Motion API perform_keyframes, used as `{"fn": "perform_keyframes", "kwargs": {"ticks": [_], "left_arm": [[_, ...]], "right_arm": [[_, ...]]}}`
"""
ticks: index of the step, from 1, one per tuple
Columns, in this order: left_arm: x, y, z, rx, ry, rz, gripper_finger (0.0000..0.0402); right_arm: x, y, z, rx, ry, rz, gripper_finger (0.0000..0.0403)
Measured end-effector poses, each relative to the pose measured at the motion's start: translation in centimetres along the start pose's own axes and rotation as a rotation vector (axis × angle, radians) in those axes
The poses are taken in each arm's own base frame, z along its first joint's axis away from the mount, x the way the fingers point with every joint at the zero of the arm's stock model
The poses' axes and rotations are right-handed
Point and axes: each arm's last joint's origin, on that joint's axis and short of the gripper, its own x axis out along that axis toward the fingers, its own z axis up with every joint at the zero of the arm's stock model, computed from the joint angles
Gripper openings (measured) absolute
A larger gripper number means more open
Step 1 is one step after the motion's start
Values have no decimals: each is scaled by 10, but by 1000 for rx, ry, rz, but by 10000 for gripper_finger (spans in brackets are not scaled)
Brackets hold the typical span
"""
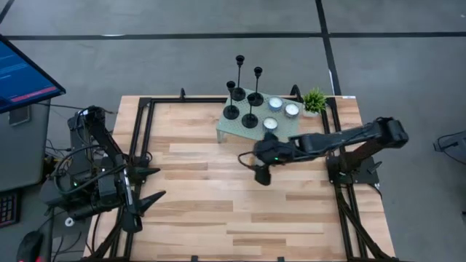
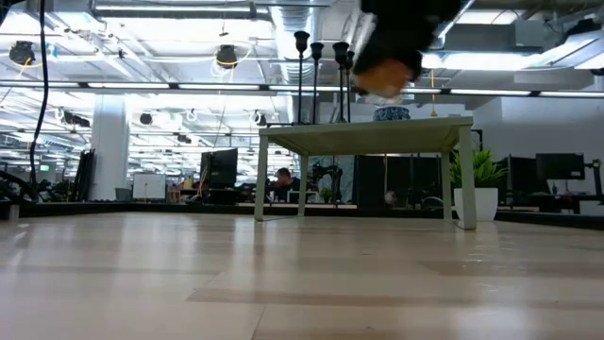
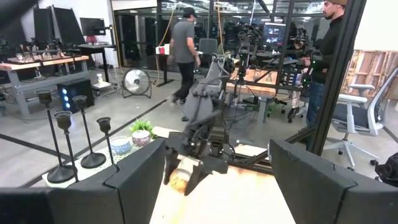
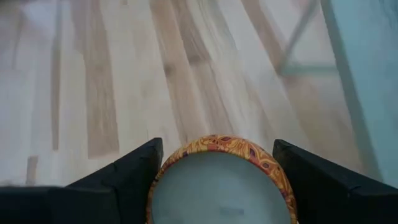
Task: Pick & Place candle stick holders
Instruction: Put the orange scented candle on the shelf
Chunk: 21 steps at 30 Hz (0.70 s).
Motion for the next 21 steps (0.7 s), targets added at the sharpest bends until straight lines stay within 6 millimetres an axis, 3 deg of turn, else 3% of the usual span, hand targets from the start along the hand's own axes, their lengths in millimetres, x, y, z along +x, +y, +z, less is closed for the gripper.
{"fn": "perform_keyframes", "kwargs": {"ticks": [6,11,15,21], "left_arm": [[0,0,0,-1,0,2,287],[3,1,0,-1,-4,19,287],[5,1,0,0,-7,32,287],[6,1,0,-1,-7,34,287]], "right_arm": [[-22,-2,-43,98,24,-24,286],[-59,-14,-48,159,-36,-85,286],[-83,-36,-50,200,-61,-168,286],[-93,-77,-52,254,-15,-326,286]]}}
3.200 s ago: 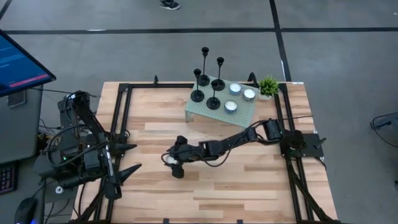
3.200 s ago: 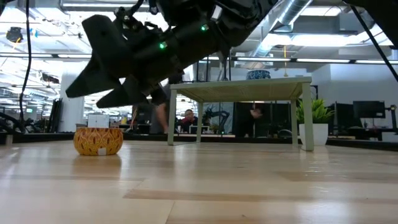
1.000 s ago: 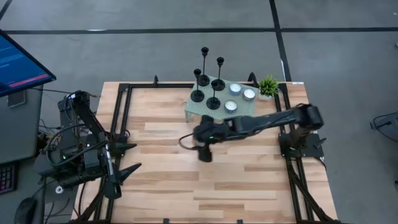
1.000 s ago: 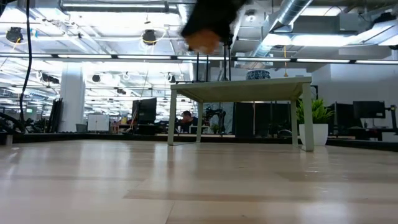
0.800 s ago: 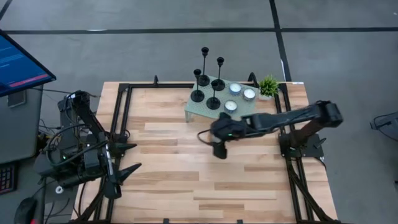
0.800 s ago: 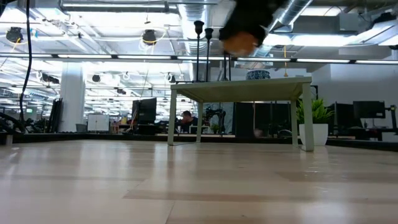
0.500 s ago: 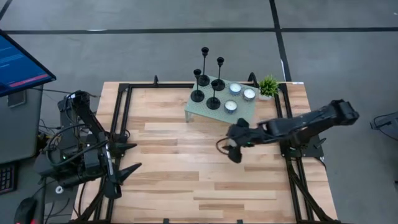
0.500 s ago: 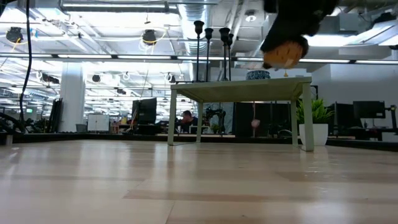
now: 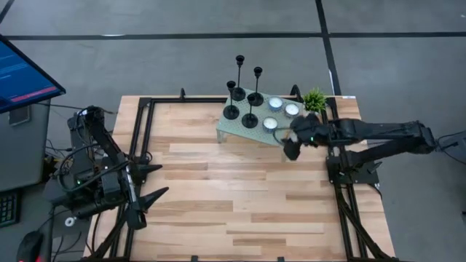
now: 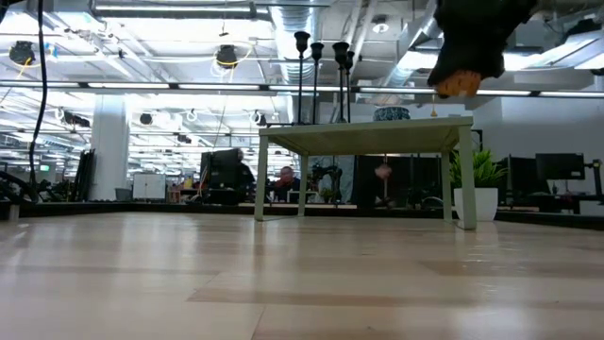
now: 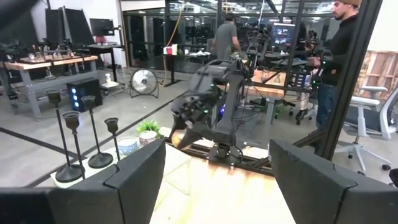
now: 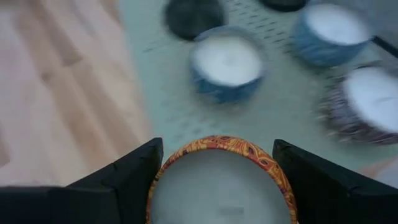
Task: Pick & Place candle stick holders
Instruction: Put the orange scented candle on the shelf
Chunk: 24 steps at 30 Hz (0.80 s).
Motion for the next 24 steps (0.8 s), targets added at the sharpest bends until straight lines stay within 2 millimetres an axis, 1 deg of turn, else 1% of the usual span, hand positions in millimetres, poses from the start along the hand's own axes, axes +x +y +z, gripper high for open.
{"fn": "perform_keyframes", "kwargs": {"ticks": [4,7,13,18,24], "left_arm": [[0,0,0,-3,0,0,287],[0,0,0,-6,0,0,287],[0,0,0,-7,0,0,287],[0,0,0,-6,0,0,287],[0,0,0,-6,0,0,287]], "right_arm": [[8,-17,7,7,19,-36,286],[12,-24,10,19,46,-18,286],[21,-23,13,9,65,22,286],[32,-20,14,-10,94,17,286],[41,-22,15,-25,122,1,286]]}}
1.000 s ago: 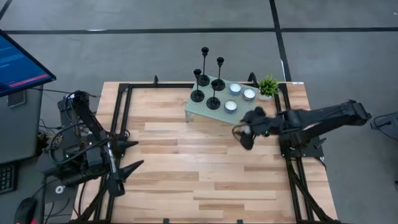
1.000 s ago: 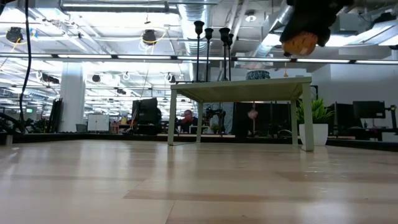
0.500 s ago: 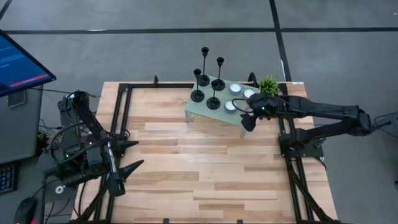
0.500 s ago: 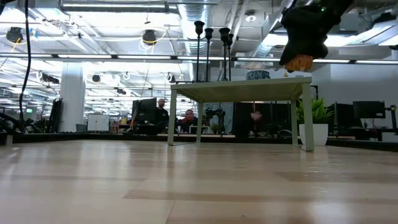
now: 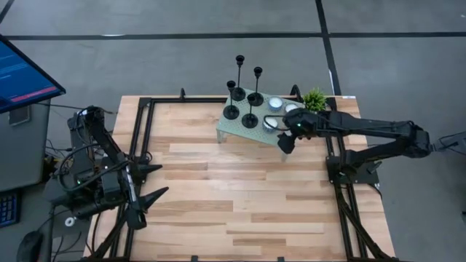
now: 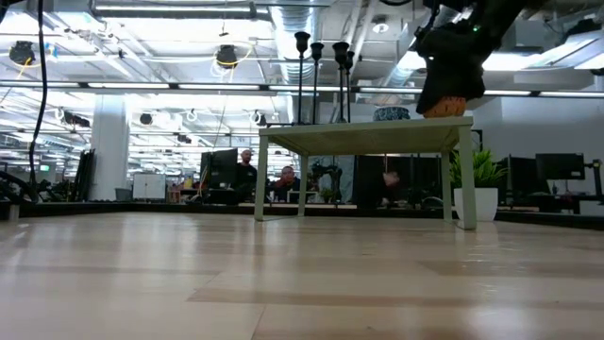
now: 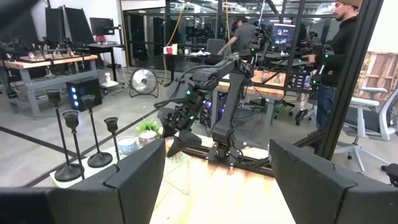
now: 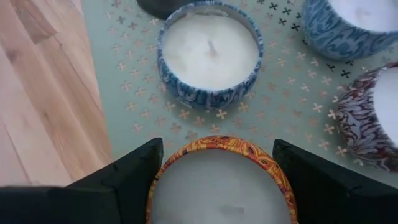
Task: Pick & Place candle stick holders
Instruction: Put the orange scented candle on the shelf, then return to Home Position
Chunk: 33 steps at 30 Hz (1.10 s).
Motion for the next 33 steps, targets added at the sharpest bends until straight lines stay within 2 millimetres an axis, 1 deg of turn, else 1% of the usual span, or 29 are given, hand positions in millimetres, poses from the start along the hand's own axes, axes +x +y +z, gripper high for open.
{"fn": "perform_keyframes", "kwargs": {"ticks": [5,17,19,21,24,29,33], "left_arm": [[0,0,0,-1,0,0,287],[0,0,0,-1,0,0,287],[0,0,0,-1,0,0,287],[0,0,0,0,0,0,287],[0,0,0,-1,0,0,287],[1,0,0,14,-1,6,287],[13,2,-6,59,-14,72,287]], "right_arm": [[2,-2,1,5,3,4,290],[2,-3,2,-4,3,3,329],[-1,-4,2,-5,-5,1,332],[-10,-5,5,-5,-37,10,334],[-33,-9,12,12,-111,10,333],[-80,-19,20,49,-254,26,331],[-122,-27,11,94,-437,77,330]]}}
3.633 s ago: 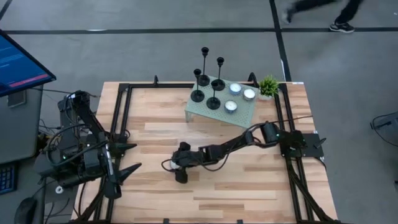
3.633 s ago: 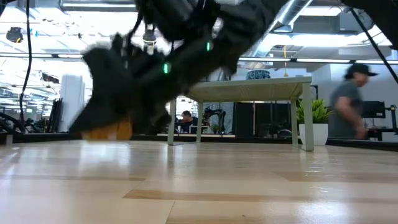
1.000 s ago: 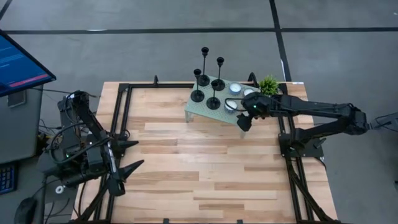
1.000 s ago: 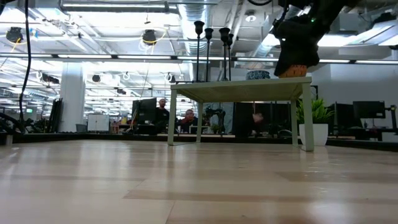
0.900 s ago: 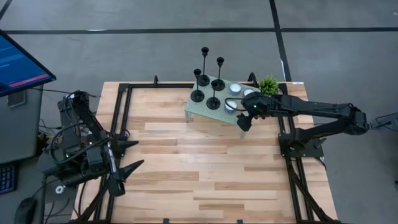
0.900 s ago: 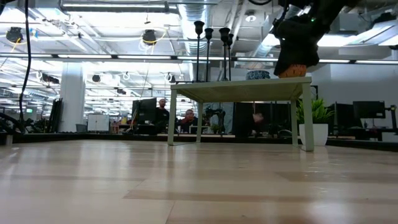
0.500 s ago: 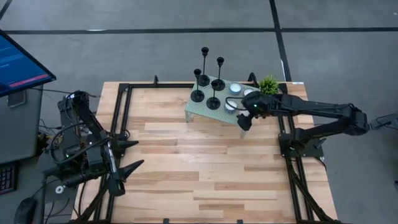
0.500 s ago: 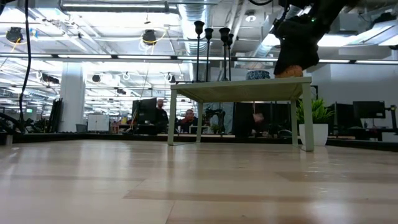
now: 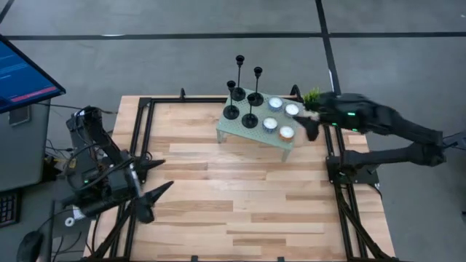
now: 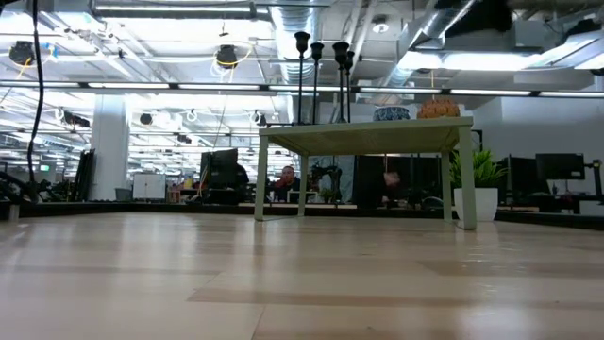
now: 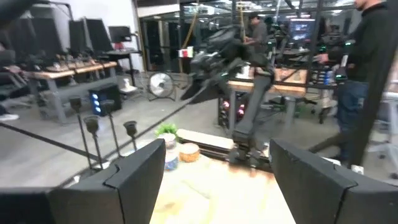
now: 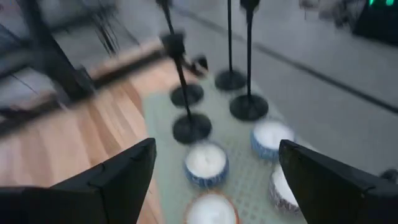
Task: Pick & Place candle stick holders
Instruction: Return to Home Position
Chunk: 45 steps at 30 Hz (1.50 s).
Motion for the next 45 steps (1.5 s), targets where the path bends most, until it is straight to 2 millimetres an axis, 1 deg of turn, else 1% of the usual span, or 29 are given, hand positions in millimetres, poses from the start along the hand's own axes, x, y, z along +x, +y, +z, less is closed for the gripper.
{"fn": "perform_keyframes", "kwargs": {"ticks": [1,3,5,7,9,11,14,17,20,22,26,29,32,36,40,45], "left_arm": [[4,2,-3,6,-8,9,287],[12,8,-8,-5,-42,-30,287],[21,19,-16,-40,-88,-109,287],[29,34,-25,-86,-124,-156,287],[33,53,-35,-119,-143,-181,287],[31,79,-41,-188,-171,-209,286],[22,114,-50,-325,-220,-262,280],[15,135,-64,-372,-244,-292,267],[10,148,-82,-365,-236,-324,254],[7,155,-90,-391,-244,-349,244],[5,161,-109,-393,-246,-389,221],[5,160,-125,-383,-237,-454,199],[7,157,-143,-344,-218,-480,171],[8,155,-166,-351,-192,-506,130],[10,155,-188,-387,-159,-516,97],[13,150,-208,-400,-114,-529,73]], "right_arm": [[-11,-2,0,11,-41,13,330],[-31,-7,-1,32,-112,25,329],[-48,-12,-4,60,-166,41,328],[-62,-17,-8,82,-200,63,328],[-75,-23,-10,99,-241,89,328],[-85,-28,-13,112,-270,109,328],[-86,-30,-20,121,-274,132,328],[-80,-30,-31,129,-254,146,328],[-64,-25,-46,125,-223,155,328],[-52,-21,-57,129,-232,178,328],[-28,-13,-81,144,-271,240,328],[-11,-8,-103,163,-294,279,328],[5,-4,-124,199,-321,321,328],[24,0,-154,253,-325,365,328],[38,2,-177,313,-328,399,328],[47,3,-199,354,-296,439,328]]}}
